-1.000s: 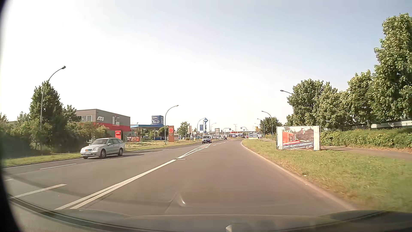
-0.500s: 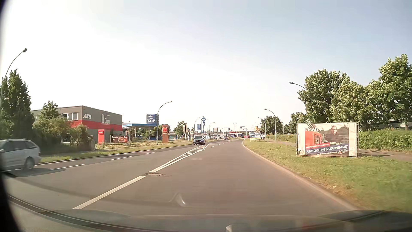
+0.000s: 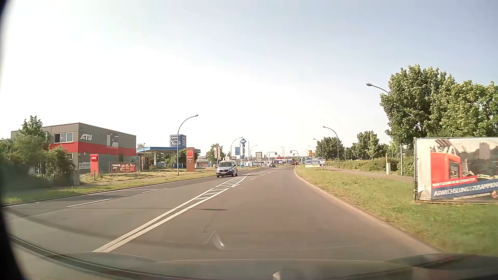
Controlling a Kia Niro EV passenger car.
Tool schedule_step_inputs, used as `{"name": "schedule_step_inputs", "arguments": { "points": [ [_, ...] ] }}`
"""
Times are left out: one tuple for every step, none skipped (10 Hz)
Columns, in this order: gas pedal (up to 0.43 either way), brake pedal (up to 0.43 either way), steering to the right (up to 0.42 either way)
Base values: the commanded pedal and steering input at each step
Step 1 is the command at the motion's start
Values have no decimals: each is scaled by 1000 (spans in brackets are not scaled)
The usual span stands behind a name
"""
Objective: Follow the waypoints while adhering to traffic rules and regulations
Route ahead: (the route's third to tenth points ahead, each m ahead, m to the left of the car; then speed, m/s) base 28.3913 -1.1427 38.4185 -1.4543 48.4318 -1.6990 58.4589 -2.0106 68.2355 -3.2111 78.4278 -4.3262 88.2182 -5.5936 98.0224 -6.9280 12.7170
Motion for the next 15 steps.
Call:
{"name": "schedule_step_inputs", "arguments": {
  "points": [
    [248, 30, 1],
    [240, 30, 0],
    [240, 30, 0],
    [228, 30, 0],
    [220, 30, 0],
    [209, 30, 0],
    [189, 30, 0],
    [189, 30, 0],
    [189, 30, 0],
    [189, 30, 0],
    [189, 30, 3],
    [189, 30, 11],
    [189, 30, 13],
    [189, 30, 12],
    [169, 30, 12]
  ]
}}
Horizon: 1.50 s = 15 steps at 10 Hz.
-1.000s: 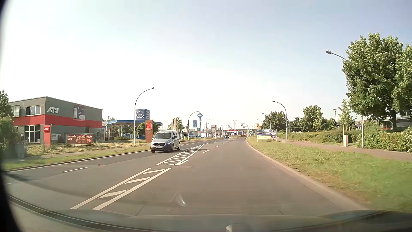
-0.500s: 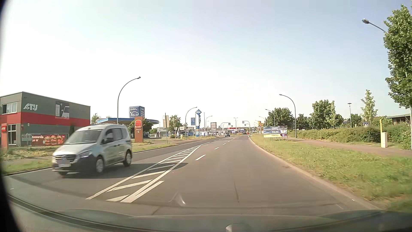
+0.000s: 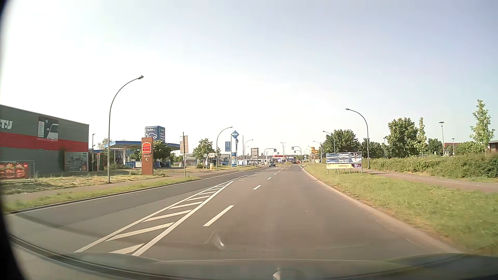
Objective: Follow the waypoints while adhering to traffic rules and regulations
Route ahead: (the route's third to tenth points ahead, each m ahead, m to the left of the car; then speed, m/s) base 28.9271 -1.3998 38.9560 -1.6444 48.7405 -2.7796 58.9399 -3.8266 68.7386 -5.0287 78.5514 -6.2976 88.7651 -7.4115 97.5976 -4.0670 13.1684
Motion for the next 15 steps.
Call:
{"name": "schedule_step_inputs", "arguments": {
  "points": [
    [169, 30, 11],
    [157, 30, 11],
    [157, 30, 11],
    [157, 30, 11],
    [157, 30, 9],
    [150, 30, 8],
    [150, 30, 7],
    [138, 30, 7],
    [118, 30, 8],
    [87, 30, 8],
    [87, 30, 7],
    [87, 30, 6],
    [79, 30, 6],
    [79, 30, 5],
    [79, 30, 4]
  ]
}}
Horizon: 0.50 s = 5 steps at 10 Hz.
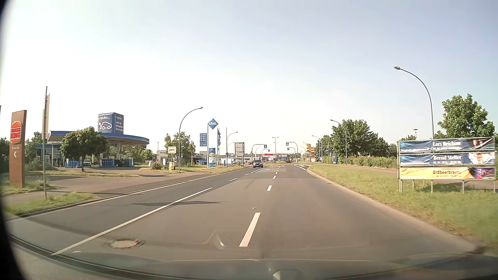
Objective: Follow the waypoints while adhering to traffic rules and regulations
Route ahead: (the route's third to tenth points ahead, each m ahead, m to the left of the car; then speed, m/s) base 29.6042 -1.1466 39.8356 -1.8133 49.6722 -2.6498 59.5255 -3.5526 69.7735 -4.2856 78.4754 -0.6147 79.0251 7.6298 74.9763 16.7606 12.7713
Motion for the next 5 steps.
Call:
{"name": "schedule_step_inputs", "arguments": {
  "points": [
    [79, 30, 4],
    [79, 30, 4],
    [47, 30, 4],
    [0, 30, 4],
    [0, 30, 4]
  ]
}}
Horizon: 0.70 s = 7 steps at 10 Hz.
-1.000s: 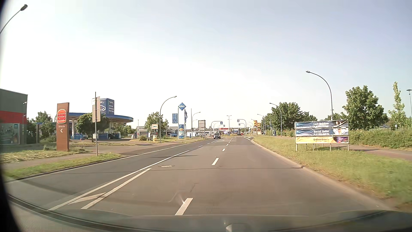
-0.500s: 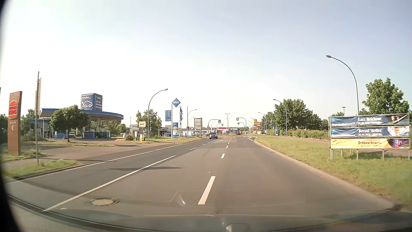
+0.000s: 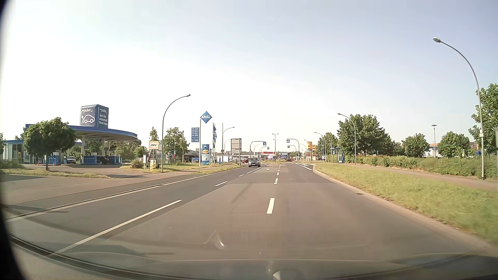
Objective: Follow the waypoints while adhering to traffic rules and regulations
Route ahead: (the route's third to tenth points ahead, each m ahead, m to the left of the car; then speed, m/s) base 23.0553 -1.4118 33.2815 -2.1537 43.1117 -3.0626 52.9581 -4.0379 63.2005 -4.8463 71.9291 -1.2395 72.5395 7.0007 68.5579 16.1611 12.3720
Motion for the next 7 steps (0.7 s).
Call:
{"name": "schedule_step_inputs", "arguments": {
  "points": [
    [0, 30, 4],
    [0, 30, 4],
    [0, 30, 4],
    [0, 30, 4],
    [20, 30, 4],
    [20, 30, 4],
    [28, 30, 4]
  ]
}}
